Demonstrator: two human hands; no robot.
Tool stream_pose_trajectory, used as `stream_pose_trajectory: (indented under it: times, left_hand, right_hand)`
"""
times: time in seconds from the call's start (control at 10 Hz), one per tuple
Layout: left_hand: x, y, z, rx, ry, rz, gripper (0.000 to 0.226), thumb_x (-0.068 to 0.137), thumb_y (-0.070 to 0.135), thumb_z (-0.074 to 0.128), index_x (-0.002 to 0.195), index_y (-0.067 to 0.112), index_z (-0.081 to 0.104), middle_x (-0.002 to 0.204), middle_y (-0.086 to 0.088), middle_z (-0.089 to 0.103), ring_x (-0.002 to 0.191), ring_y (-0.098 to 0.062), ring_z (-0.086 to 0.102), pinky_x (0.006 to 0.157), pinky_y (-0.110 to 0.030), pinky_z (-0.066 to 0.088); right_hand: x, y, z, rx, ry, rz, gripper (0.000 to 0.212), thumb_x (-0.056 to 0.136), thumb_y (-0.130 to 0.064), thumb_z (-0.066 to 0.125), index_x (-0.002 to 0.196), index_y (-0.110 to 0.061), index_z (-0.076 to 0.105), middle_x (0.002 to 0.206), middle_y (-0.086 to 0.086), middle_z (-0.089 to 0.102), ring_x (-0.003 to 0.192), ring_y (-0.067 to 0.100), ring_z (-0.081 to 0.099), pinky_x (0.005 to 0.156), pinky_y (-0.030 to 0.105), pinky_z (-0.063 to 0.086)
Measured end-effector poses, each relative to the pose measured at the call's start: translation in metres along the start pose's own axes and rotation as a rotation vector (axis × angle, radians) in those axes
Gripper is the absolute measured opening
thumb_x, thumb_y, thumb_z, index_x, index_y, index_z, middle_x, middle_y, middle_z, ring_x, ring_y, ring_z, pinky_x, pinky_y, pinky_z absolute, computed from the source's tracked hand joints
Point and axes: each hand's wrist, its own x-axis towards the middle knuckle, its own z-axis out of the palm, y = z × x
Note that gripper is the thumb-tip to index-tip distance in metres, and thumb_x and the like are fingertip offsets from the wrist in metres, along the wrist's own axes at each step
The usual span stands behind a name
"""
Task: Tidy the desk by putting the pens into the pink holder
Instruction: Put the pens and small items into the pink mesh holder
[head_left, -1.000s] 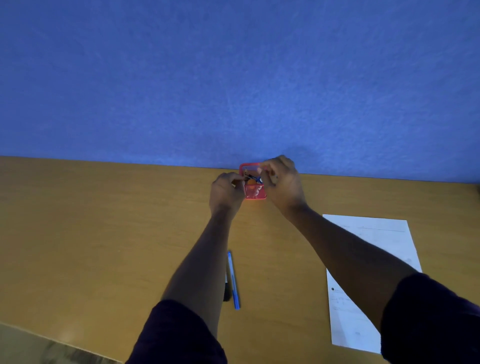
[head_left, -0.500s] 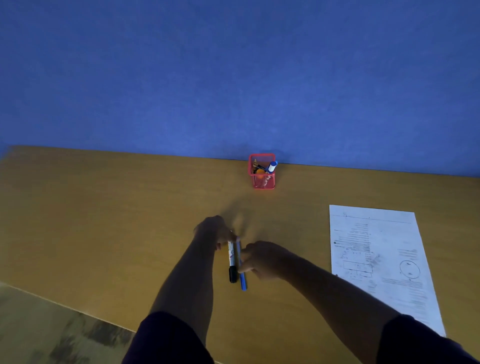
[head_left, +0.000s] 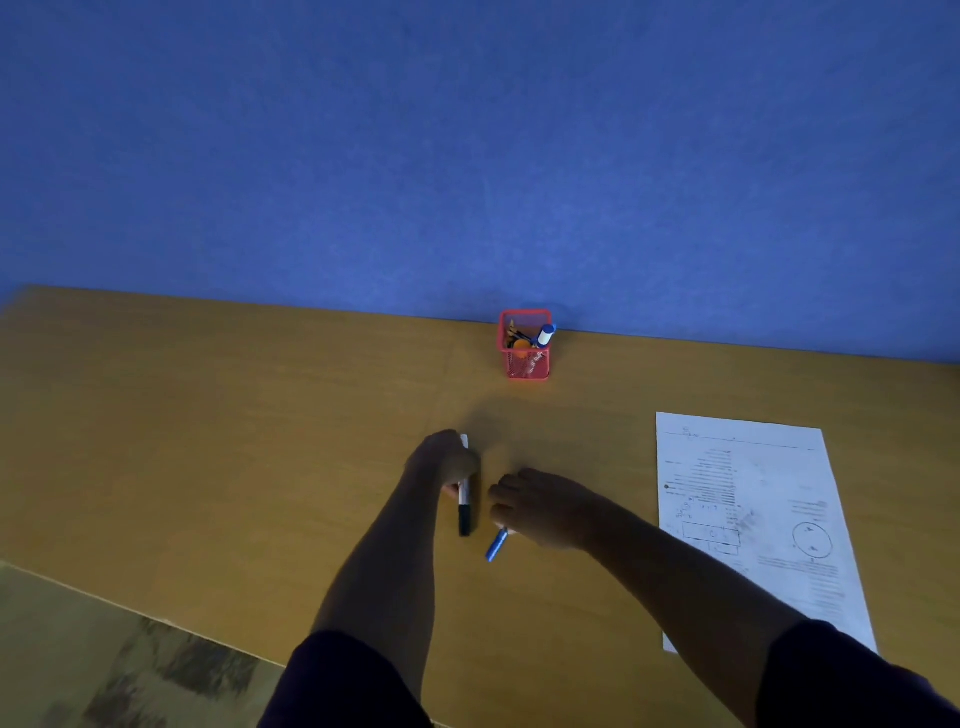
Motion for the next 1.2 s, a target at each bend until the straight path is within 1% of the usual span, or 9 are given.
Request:
stream_pose_trajectory:
  times: [0.1,0.2,0.3,0.4,0.5,0.7,0.8,1.0,1.2]
  left_hand:
    - [-0.004,0.005,-0.006,-0.064,0.155,0.076,0.027,0.099,0.033,0.054,0.113,0.012,0.065,0.106,-0.012,0.071,0.084,-0.027,0.074,0.066,-0.029,0.058]
    - [-0.013,0.015,-0.017,-0.113,0.396,0.219,0.027,0.098,0.039,0.050,0.096,0.019,0.069,0.099,-0.008,0.073,0.080,-0.027,0.072,0.068,-0.028,0.052]
    - [-0.017,0.031,-0.032,-0.166,0.504,0.306,0.020,0.089,0.020,0.055,0.096,0.007,0.069,0.093,-0.014,0.065,0.091,-0.034,0.062,0.067,-0.029,0.041]
    - [-0.022,0.047,-0.047,-0.169,0.543,0.405,0.014,0.082,0.004,0.052,0.092,-0.001,0.060,0.098,-0.014,0.045,0.083,-0.034,0.054,0.067,-0.028,0.040]
    - [-0.026,0.061,-0.060,-0.135,0.620,0.548,0.043,0.081,-0.002,0.054,0.121,0.005,0.068,0.103,-0.010,0.046,0.081,-0.029,0.057,0.073,-0.024,0.040]
    - [-0.029,0.088,-0.070,-0.253,0.781,0.702,0.010,0.080,0.000,0.067,0.085,0.008,0.069,0.092,-0.009,0.064,0.078,-0.020,0.061,0.069,-0.029,0.049]
    - [-0.030,0.100,-0.071,-0.307,0.760,0.702,0.013,0.082,0.000,0.067,0.088,0.011,0.065,0.091,-0.003,0.066,0.078,-0.015,0.061,0.070,-0.032,0.053]
    - [-0.018,0.110,-0.063,-0.303,0.719,0.693,0.028,0.094,0.010,0.062,0.122,0.012,0.064,0.107,-0.004,0.072,0.095,-0.020,0.068,0.080,-0.034,0.057]
    - [-0.001,0.116,-0.057,-0.081,0.664,0.652,0.040,0.101,0.015,0.052,0.141,0.013,0.053,0.126,-0.010,0.067,0.116,-0.027,0.062,0.090,-0.041,0.055]
  right_hand:
    - [0.000,0.005,-0.007,0.142,0.008,0.201,0.028,0.083,-0.009,0.065,0.109,-0.018,0.057,0.105,0.002,0.065,0.095,0.023,0.061,0.087,0.036,0.046]
    - [-0.009,0.009,-0.017,0.411,0.176,0.499,0.041,0.087,-0.004,0.059,0.124,-0.022,0.051,0.117,0.002,0.061,0.098,0.021,0.062,0.082,0.037,0.053]
    - [-0.013,0.021,-0.036,0.517,0.435,0.595,0.029,0.102,-0.021,0.043,0.131,-0.020,0.047,0.120,0.005,0.059,0.082,0.018,0.061,0.065,0.037,0.054]
    - [-0.010,0.035,-0.055,0.496,0.642,0.576,0.032,0.105,-0.031,0.038,0.127,-0.014,0.054,0.111,0.006,0.058,0.085,0.015,0.057,0.067,0.036,0.052]
    - [-0.004,0.053,-0.081,0.453,0.879,0.625,0.021,0.099,-0.019,0.055,0.113,-0.007,0.065,0.105,0.008,0.054,0.093,0.021,0.055,0.079,0.033,0.049]
    - [0.000,0.082,-0.124,0.619,1.116,0.790,0.010,0.096,-0.020,0.062,0.102,-0.013,0.066,0.094,0.000,0.059,0.086,0.013,0.057,0.073,0.022,0.044]
    - [-0.001,0.097,-0.129,0.686,1.154,0.895,0.015,0.096,-0.021,0.062,0.108,-0.014,0.066,0.103,-0.002,0.066,0.083,0.001,0.059,0.070,0.008,0.040]
    - [0.002,0.124,-0.125,0.668,0.912,0.982,0.022,0.100,-0.023,0.052,0.108,-0.010,0.067,0.102,0.002,0.068,0.091,0.015,0.063,0.078,0.030,0.051]
    - [0.007,0.139,-0.119,0.567,0.756,0.971,0.019,0.098,-0.021,0.053,0.104,-0.010,0.067,0.100,0.005,0.062,0.086,0.018,0.060,0.073,0.032,0.051]
